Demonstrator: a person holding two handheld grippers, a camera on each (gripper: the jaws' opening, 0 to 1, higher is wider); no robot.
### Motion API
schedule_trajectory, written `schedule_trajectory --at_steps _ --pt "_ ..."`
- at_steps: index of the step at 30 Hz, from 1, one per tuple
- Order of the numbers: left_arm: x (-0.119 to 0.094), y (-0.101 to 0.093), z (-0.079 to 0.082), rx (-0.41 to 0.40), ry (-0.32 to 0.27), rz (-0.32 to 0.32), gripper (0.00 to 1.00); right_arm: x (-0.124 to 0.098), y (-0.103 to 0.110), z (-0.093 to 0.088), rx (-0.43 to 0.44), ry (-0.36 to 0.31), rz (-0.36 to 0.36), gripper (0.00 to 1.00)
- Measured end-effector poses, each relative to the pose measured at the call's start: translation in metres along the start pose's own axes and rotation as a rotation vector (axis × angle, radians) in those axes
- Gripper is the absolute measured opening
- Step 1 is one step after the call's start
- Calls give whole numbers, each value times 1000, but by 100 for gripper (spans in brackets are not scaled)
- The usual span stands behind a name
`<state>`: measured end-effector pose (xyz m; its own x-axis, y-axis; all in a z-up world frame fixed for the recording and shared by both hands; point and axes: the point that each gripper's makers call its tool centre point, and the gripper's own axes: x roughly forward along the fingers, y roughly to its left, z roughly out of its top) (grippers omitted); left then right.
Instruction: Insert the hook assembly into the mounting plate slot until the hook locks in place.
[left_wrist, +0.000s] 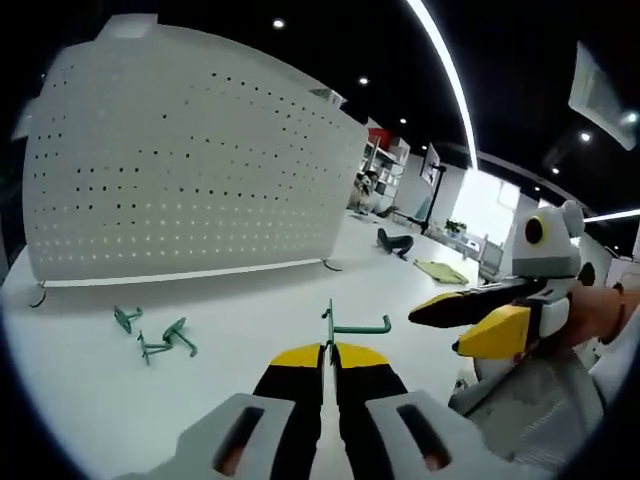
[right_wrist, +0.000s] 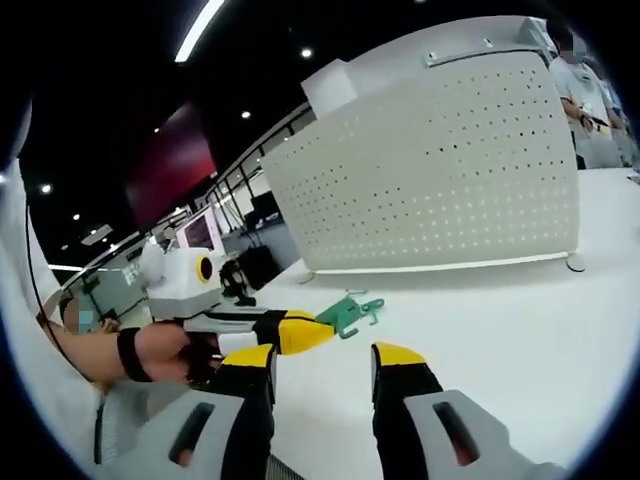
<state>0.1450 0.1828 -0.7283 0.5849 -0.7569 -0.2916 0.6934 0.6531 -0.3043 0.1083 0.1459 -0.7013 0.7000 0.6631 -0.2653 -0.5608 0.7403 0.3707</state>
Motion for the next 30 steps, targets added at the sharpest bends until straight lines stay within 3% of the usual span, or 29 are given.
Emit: schedule_trajectory --at_steps 5,11,30 --pt "-4 -9 6 11 -18 -10 4 0 3 5 10 -32 10 36" --pt "-8 -19 10 19 -30 -18 4 0 3 10 87 -73 28 29" --pt "-15 -38 20 69 -90 -45 4 4 10 14 204 -101 75 12"
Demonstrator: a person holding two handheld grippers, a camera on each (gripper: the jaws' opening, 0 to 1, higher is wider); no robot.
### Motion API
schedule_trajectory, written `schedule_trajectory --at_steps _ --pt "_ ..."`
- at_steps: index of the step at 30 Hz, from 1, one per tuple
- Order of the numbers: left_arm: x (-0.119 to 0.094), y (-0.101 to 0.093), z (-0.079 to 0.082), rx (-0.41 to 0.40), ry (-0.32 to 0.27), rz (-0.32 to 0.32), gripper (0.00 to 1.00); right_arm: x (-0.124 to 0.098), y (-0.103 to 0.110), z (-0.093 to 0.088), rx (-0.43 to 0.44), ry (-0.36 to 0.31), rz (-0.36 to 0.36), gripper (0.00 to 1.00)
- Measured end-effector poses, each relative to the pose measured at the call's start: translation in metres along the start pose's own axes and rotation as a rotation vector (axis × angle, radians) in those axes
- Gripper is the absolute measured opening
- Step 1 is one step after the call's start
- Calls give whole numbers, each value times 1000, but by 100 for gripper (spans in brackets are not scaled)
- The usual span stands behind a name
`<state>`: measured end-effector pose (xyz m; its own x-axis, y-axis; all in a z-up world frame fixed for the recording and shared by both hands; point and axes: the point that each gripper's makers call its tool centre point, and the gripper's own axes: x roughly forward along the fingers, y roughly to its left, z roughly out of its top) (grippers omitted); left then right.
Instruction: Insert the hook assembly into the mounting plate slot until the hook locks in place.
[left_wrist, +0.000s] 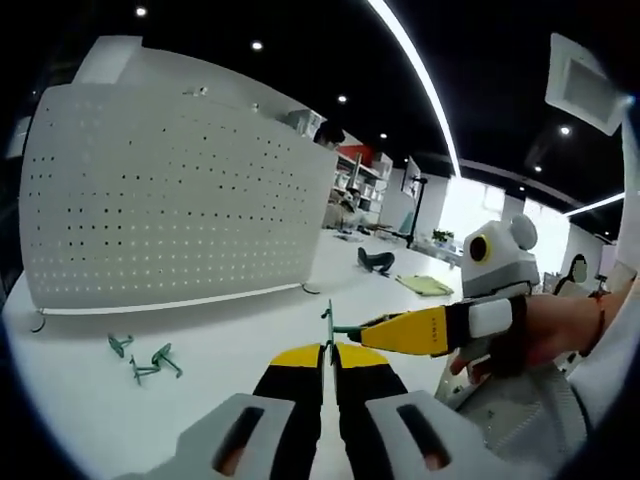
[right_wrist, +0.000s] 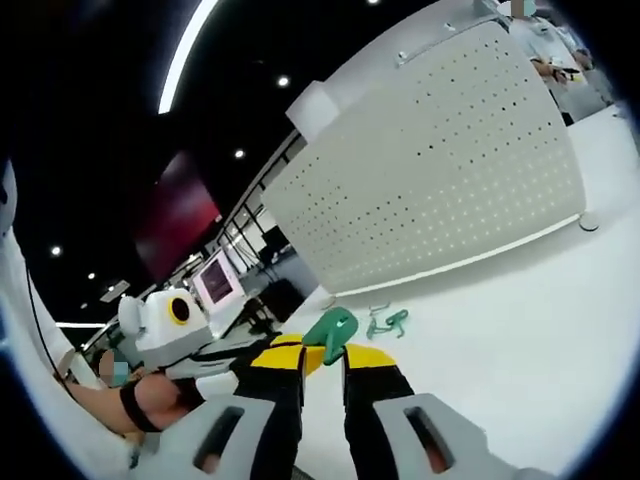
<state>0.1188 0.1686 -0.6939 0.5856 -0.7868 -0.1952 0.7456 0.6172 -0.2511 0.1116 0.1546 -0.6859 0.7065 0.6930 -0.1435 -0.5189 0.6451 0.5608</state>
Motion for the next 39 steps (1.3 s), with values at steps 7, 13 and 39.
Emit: schedule_trajectory --at_steps 7,13,39 --pt "-2 -3 2 16 -24 -6 4 -1 4 -2 51 4 19 7" --pt "-4 -7 5 37 -43 -15 4 -1 3 1 119 -22 22 5" --pt "-2 -2 3 110 -33 15 11 4 5 21 165 -62 -22 1"
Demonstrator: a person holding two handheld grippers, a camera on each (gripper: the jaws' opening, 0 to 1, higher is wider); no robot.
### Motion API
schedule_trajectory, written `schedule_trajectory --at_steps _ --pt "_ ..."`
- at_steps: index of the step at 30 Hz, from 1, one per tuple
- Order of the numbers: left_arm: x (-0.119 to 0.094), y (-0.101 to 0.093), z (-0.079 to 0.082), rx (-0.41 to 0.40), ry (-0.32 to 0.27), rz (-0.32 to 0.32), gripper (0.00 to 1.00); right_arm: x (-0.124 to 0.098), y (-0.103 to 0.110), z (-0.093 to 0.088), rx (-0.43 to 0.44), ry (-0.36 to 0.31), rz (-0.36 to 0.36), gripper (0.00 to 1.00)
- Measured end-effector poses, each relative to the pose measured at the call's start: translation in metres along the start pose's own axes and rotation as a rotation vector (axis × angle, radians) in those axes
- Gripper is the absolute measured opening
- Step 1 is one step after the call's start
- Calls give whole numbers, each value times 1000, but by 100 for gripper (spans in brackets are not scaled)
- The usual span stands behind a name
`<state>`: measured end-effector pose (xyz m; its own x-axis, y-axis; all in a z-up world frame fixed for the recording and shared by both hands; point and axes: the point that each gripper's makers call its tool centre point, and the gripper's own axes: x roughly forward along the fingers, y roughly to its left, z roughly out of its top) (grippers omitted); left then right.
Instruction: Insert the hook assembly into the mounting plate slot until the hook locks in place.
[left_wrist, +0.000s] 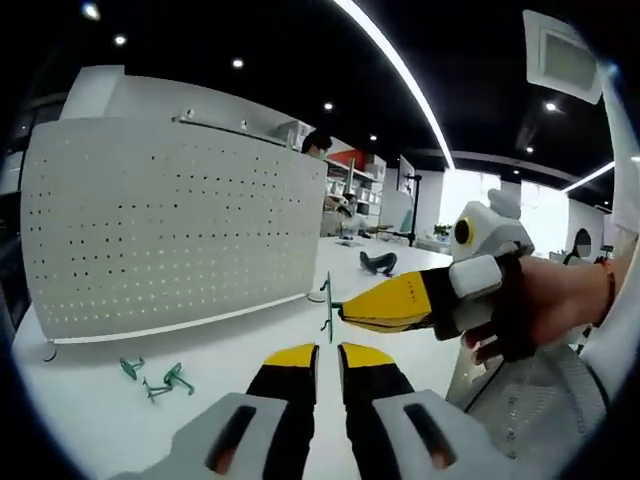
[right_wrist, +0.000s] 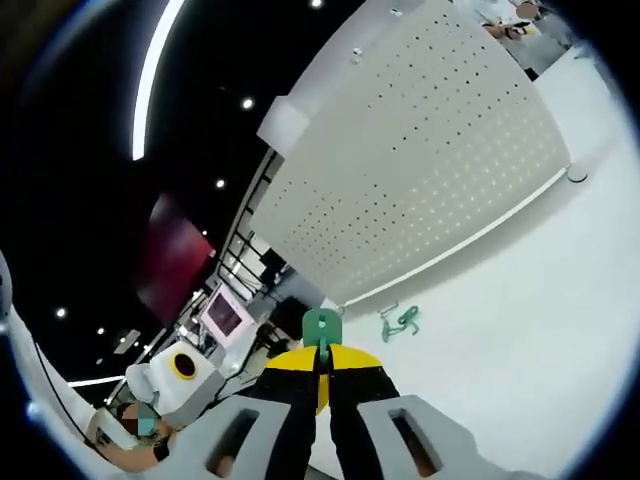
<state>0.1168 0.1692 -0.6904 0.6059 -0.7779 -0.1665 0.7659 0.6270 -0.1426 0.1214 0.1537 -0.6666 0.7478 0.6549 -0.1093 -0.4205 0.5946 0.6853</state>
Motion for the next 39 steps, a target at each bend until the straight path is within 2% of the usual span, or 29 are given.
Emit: schedule_trajectory --at_steps 6,10,15,25,30,34,39 --pt "-2 0 -3 -25 2 -7 10 3 4 3 -66 5 -9 1" --pt "-3 1 -2 -8 0 3 17 6 4 5 -126 18 -32 1" --pt "-9 1 -2 -9 -5 -2 17 9 5 11 -182 19 -49 1" --pt "-21 6 -2 5 -10 19 20 13 2 27 -226 6 -63 1" --pt "-27 8 3 9 -23 22 22 15 3 33 -251 3 -66 1" --pt "-33 13 9 -2 -48 39 23 15 6 40 -275 -10 -73 1" --pt "-42 18 10 6 -57 70 25 16 7 49 -308 -28 -90 1"
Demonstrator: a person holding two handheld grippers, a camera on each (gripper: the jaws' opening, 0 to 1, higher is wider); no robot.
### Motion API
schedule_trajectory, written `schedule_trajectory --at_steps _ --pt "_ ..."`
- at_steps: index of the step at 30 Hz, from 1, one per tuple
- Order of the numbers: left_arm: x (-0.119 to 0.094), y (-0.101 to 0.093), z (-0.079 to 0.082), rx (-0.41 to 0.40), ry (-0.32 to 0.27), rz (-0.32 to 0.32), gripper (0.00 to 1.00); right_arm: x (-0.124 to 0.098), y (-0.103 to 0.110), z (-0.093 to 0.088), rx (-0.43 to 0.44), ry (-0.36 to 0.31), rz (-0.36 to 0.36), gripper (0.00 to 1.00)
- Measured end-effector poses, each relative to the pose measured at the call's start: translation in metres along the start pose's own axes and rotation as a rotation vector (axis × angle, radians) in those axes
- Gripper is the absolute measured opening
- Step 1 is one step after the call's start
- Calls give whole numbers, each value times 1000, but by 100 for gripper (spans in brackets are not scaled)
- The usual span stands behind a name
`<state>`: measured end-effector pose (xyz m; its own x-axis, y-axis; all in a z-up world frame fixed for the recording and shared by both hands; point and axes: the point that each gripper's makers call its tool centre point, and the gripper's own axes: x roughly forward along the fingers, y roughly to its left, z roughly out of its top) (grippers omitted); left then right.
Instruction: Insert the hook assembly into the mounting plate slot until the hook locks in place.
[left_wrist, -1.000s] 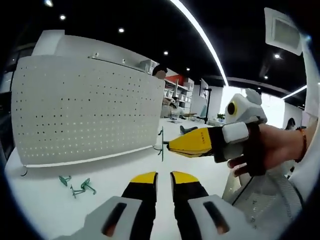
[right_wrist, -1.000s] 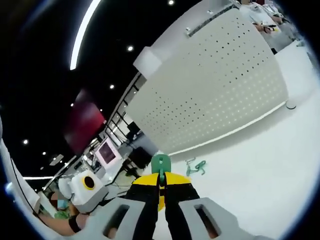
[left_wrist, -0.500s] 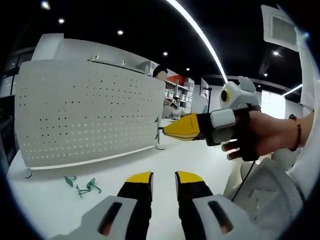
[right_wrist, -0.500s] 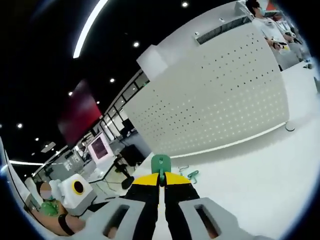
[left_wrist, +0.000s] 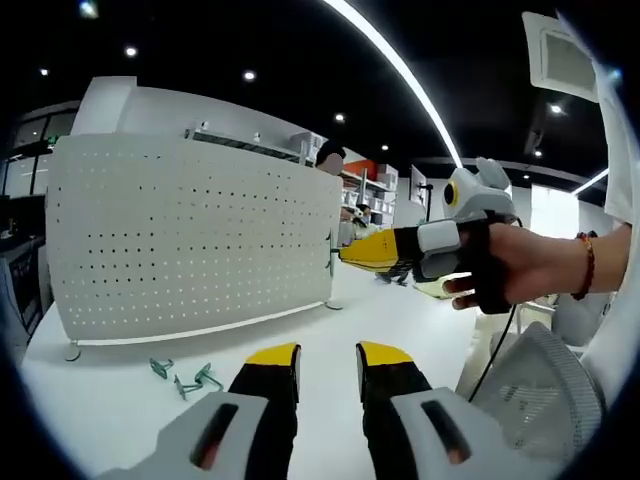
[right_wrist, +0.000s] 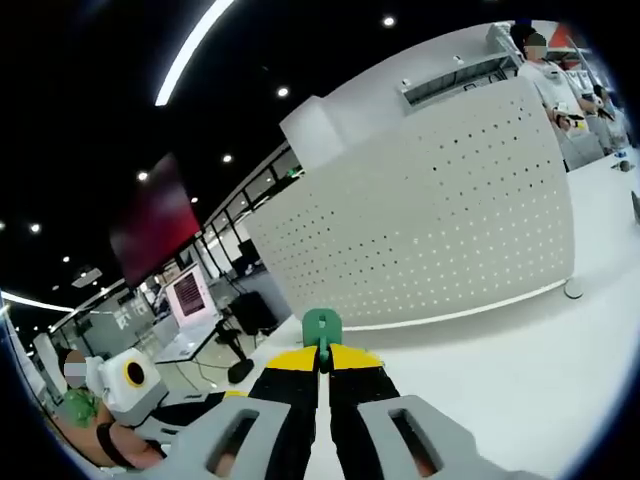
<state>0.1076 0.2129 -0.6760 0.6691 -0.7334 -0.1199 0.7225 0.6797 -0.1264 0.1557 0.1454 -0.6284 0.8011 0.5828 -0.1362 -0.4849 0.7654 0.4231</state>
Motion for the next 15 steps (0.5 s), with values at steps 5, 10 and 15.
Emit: schedule_trajectory --at_steps 5,10,15 --pt "-10 4 -1 -11 -1 22 28 5 -1 10 -30 -19 -20 1" --pt "-19 11 1 -33 -9 39 32 13 2 25 -44 -44 -19 1" --pt "-24 17 -1 -42 3 49 33 19 6 37 -90 -63 -32 1"
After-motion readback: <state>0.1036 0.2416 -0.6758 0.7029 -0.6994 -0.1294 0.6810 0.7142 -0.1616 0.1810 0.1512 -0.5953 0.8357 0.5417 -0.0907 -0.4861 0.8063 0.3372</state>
